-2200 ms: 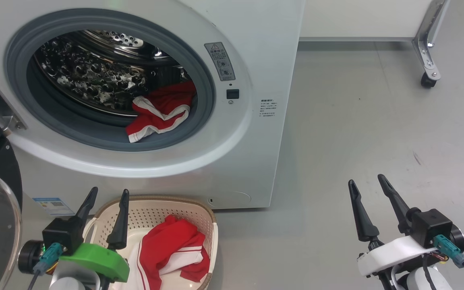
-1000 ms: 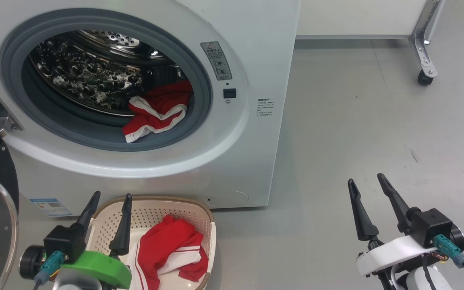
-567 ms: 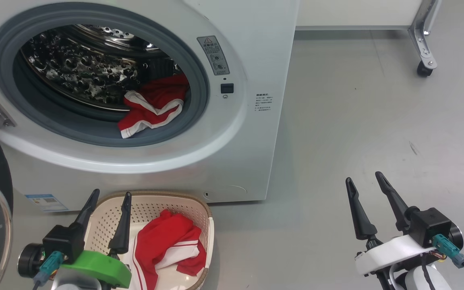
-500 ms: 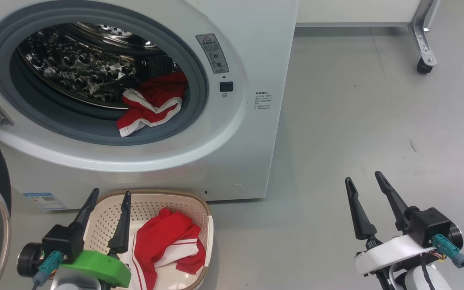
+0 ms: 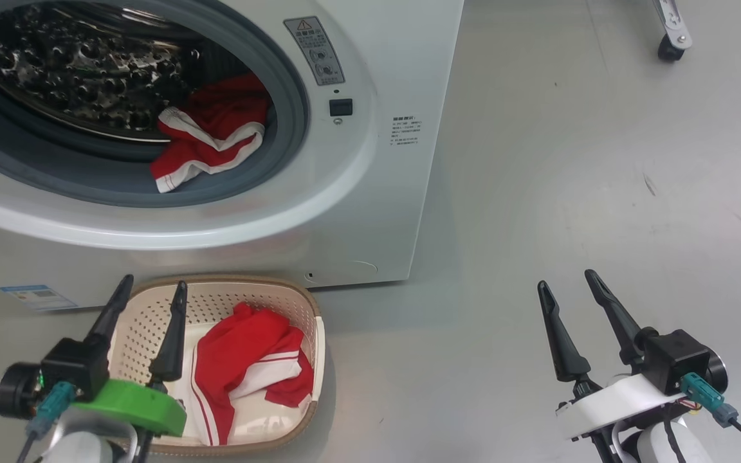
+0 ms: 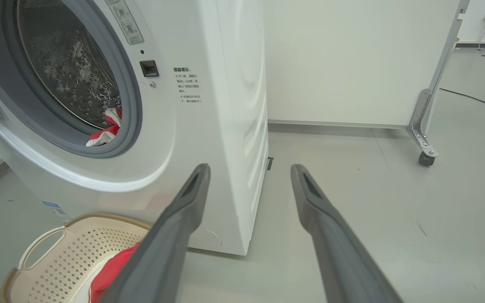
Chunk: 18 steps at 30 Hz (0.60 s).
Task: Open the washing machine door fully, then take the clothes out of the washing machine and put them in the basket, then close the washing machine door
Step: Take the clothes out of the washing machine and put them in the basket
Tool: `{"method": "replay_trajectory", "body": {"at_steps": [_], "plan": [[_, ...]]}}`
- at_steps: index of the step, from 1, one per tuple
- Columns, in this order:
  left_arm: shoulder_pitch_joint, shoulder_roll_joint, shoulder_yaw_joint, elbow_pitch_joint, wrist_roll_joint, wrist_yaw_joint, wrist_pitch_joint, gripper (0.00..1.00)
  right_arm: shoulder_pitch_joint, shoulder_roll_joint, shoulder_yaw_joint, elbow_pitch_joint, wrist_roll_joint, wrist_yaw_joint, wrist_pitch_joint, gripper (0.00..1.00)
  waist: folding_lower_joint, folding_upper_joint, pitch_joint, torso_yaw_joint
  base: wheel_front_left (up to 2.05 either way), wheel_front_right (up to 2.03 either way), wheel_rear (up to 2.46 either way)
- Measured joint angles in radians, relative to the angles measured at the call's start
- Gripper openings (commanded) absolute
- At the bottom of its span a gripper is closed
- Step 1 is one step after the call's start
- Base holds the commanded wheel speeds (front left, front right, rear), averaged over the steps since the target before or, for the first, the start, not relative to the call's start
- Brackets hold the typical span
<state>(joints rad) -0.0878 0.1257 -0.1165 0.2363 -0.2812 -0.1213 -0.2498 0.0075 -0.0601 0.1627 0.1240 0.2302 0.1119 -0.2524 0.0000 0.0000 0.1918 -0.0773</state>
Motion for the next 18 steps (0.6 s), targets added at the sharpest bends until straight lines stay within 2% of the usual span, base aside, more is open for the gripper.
{"method": "replay_trajectory", "body": {"at_steps": [12, 18], "plan": [[-0.171, 0.042, 0.049, -0.028, -0.012, -0.004, 0.109, 1.00, -0.042, 0.005, 0.029, -0.016, 0.000, 0.000, 0.000, 1.00, 0.0000, 0.0000, 0.119, -0.065, 0.00, 0.00, 0.00], [-0.293, 0.047, 0.126, 0.008, -0.105, 0.021, 0.233, 1.00, -0.078, 0.009, 0.045, -0.021, 0.008, 0.000, 0.000, 1.00, 0.0000, 0.0000, 0.185, -0.123, 0.00, 0.00, 0.00]]}}
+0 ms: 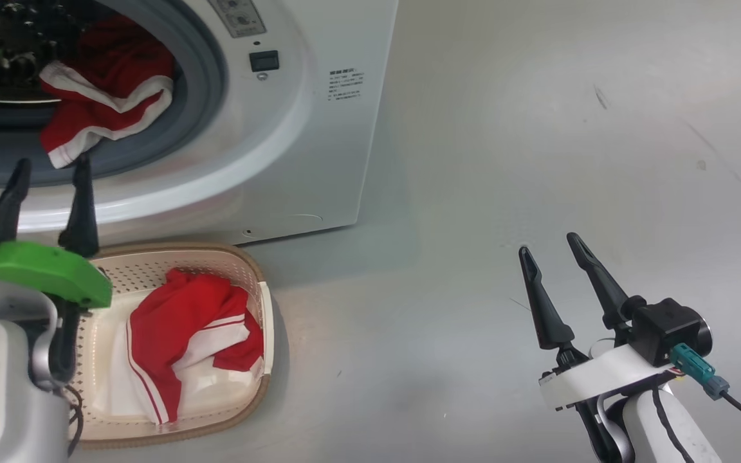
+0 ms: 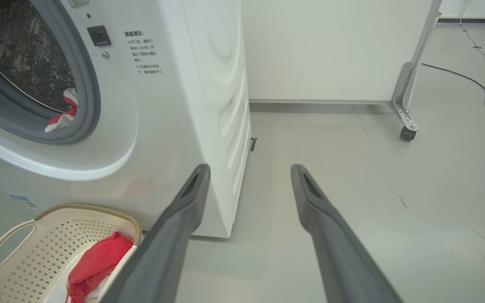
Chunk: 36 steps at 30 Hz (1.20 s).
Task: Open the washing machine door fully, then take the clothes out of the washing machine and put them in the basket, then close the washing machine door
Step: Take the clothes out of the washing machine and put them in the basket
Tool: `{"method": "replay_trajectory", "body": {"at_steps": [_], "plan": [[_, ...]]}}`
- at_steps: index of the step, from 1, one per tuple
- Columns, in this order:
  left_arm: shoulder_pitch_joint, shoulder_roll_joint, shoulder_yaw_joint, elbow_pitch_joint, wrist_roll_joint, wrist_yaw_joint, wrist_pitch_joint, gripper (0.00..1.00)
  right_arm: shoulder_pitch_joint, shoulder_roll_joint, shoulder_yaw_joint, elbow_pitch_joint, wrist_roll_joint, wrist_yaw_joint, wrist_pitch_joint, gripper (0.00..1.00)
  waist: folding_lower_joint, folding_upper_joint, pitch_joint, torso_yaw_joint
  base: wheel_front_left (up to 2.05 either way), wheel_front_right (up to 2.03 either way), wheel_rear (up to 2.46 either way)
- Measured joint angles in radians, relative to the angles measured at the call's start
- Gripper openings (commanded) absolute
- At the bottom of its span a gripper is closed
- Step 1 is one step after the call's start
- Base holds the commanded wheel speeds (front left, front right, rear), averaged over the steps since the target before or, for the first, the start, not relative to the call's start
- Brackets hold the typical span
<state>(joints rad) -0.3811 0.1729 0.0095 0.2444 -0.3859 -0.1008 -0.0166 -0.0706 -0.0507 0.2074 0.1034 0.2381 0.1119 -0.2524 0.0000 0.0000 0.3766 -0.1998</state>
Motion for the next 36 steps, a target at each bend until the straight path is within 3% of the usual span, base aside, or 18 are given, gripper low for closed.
{"method": "replay_trajectory", "body": {"at_steps": [5, 17, 31, 36], "plan": [[-0.079, 0.005, 0.046, 0.049, -0.054, 0.026, 0.079, 1.00, -0.021, 0.002, 0.008, 0.000, 0.007, 0.000, 0.000, 1.00, 0.0000, 0.0000, 0.040, -0.044, 0.00, 0.00, 0.00], [-0.256, 0.055, 0.059, 0.145, -0.052, 0.097, 0.259, 1.00, -0.058, 0.005, 0.010, -0.011, 0.016, -0.001, 0.000, 1.00, 0.0000, 0.0000, 0.128, -0.111, 0.00, 0.00, 0.00], [-0.399, 0.097, 0.083, 0.252, -0.048, 0.159, 0.380, 1.00, -0.106, 0.007, 0.036, -0.014, 0.026, -0.010, 0.000, 1.00, 0.0000, 0.0000, 0.189, -0.150, 0.00, 0.00, 0.00], [-0.442, 0.104, 0.074, 0.280, -0.041, 0.159, 0.418, 1.00, -0.106, 0.007, 0.044, -0.017, 0.046, -0.018, 0.000, 1.00, 0.0000, 0.0000, 0.205, -0.159, 0.00, 0.00, 0.00]]}}
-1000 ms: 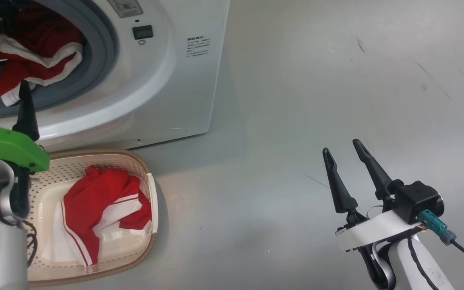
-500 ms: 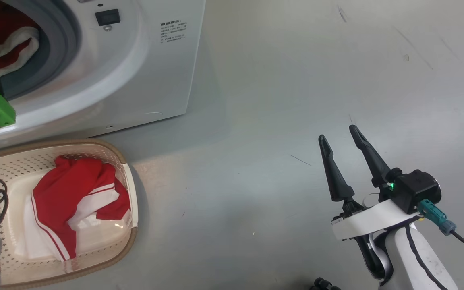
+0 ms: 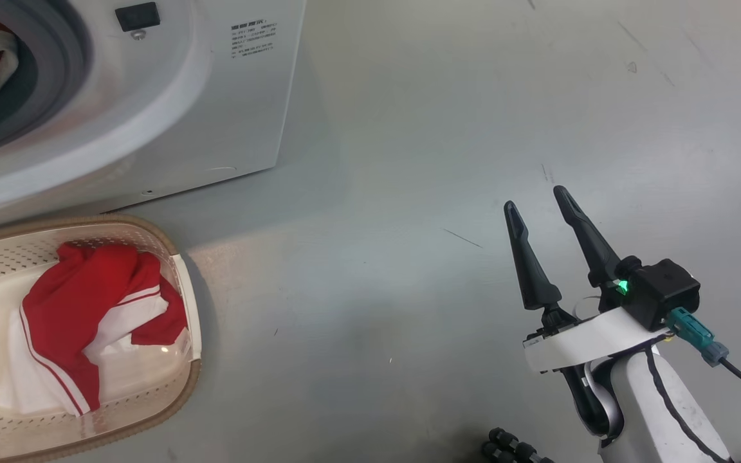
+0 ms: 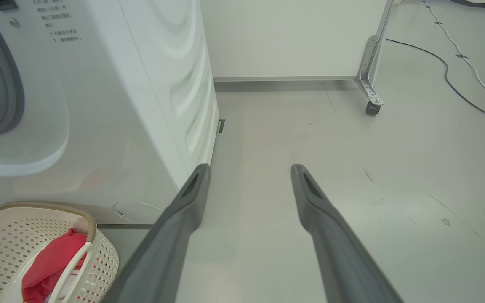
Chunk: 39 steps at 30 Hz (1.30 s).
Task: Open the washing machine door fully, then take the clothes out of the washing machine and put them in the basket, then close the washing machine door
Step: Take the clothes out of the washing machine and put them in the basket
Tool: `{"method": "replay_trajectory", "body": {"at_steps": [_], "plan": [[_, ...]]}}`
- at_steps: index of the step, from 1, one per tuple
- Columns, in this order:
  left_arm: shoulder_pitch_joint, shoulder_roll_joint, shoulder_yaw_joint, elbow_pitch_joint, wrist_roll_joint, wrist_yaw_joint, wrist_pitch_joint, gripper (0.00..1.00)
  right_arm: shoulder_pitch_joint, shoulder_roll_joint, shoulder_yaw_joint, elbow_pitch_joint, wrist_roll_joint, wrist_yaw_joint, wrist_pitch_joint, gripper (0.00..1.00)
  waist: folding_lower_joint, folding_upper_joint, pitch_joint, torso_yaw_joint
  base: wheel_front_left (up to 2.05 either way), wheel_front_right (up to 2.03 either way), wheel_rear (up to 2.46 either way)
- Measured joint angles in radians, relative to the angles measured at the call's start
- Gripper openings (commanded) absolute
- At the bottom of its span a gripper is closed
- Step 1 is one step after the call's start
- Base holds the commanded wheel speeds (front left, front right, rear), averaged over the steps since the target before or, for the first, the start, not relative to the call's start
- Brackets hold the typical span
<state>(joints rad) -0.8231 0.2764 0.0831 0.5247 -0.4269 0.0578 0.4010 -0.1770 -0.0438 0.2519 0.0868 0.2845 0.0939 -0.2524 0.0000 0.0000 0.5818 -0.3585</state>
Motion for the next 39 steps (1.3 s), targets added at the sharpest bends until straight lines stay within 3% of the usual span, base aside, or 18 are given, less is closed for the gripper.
{"method": "replay_trajectory", "body": {"at_steps": [24, 25, 26, 27, 39], "plan": [[-0.133, 0.051, -0.095, 0.096, 0.102, -0.012, 0.016, 1.00, -0.046, 0.000, 0.044, -0.006, 0.031, -0.026, 0.000, 1.00, 0.0000, 0.0000, 0.053, -0.022, 0.00, 0.00, 0.00], [-0.135, 0.051, -0.096, 0.101, 0.102, -0.013, 0.013, 0.56, -0.046, 0.000, 0.044, -0.006, 0.032, -0.026, 0.000, 1.00, 0.0000, 0.0000, 0.054, -0.022, 0.00, 0.00, 0.00], [-0.137, 0.051, -0.096, 0.105, 0.102, -0.020, 0.008, 0.05, -0.047, 0.000, 0.044, -0.006, 0.032, -0.026, 0.000, 1.00, 0.0000, 0.0000, 0.055, -0.023, 0.00, 0.00, 0.00], [-0.139, 0.051, -0.097, 0.110, 0.102, -0.024, 0.003, 0.00, -0.048, 0.000, 0.044, -0.005, 0.032, -0.027, 0.000, 1.00, 0.0000, 0.0000, 0.055, -0.023, 0.00, 0.00, 0.00], [-0.138, 0.028, -0.117, 0.174, 0.102, -0.061, -0.079, 0.00, -0.063, 0.000, 0.030, 0.008, 0.031, -0.036, 0.000, 1.00, 0.0001, 0.0000, 0.025, -0.003, 0.00, 0.00, 0.00]]}}
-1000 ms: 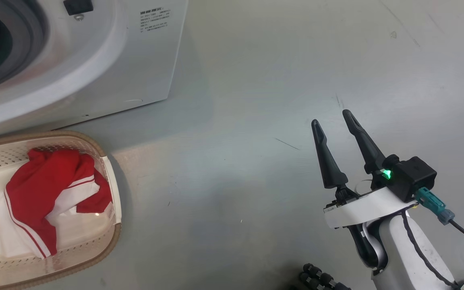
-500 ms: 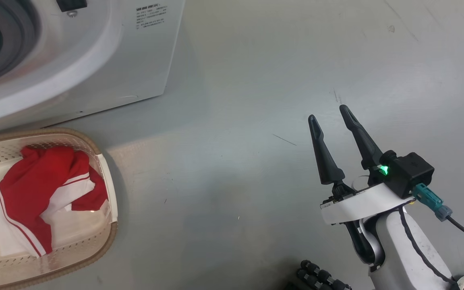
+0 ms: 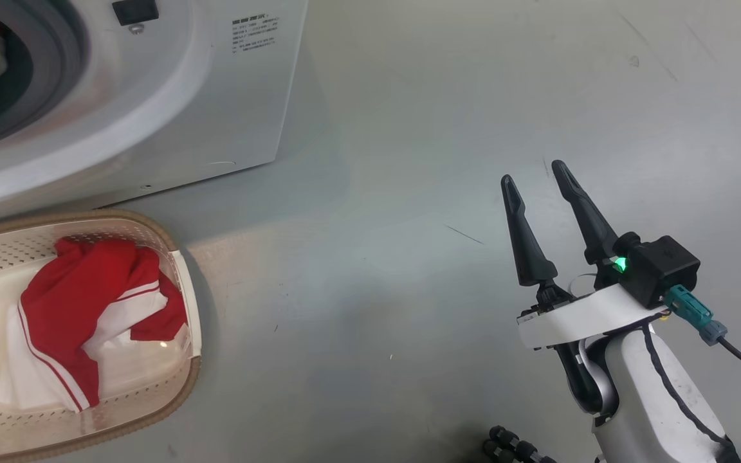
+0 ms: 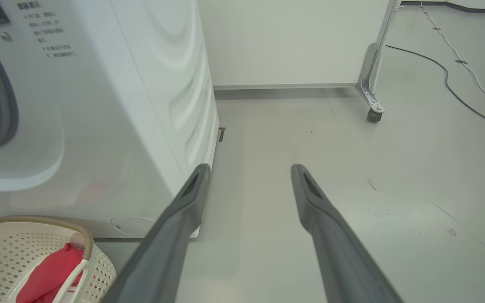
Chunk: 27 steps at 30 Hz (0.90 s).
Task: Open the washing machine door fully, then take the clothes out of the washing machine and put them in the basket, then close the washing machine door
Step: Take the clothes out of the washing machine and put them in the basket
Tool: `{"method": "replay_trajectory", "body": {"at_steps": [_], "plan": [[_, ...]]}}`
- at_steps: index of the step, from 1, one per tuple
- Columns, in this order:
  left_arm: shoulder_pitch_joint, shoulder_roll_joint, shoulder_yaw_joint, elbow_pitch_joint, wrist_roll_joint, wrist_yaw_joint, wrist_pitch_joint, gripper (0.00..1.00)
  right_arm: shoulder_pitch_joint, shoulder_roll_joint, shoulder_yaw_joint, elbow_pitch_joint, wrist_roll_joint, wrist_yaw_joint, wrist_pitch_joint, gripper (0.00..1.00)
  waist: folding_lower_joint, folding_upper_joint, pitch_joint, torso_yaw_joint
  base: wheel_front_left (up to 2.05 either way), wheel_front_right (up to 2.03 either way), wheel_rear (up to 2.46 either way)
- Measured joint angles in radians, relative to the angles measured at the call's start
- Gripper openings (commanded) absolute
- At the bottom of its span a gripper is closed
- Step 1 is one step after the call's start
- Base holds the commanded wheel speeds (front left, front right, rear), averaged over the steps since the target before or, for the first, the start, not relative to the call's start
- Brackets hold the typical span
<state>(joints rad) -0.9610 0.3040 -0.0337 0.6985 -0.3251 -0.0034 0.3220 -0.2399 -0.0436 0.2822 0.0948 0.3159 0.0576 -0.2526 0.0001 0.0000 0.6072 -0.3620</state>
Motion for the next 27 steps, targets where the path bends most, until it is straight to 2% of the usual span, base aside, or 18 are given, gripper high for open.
{"method": "replay_trajectory", "body": {"at_steps": [12, 27], "plan": [[0.083, -0.042, 0.002, 0.060, -0.023, -0.044, -0.134, 0.00, 0.000, 0.000, -0.016, 0.037, -0.019, 0.000, 0.000, 1.00, 0.0000, 0.0000, -0.080, 0.043, 0.00, 0.00, 0.00], [0.251, -0.112, -0.018, 0.103, -0.037, -0.091, -0.310, 0.00, 0.051, -0.012, -0.044, 0.091, -0.036, 0.003, 0.000, 1.00, -0.0001, 0.0000, -0.239, 0.118, 0.00, 0.00, 0.00]]}}
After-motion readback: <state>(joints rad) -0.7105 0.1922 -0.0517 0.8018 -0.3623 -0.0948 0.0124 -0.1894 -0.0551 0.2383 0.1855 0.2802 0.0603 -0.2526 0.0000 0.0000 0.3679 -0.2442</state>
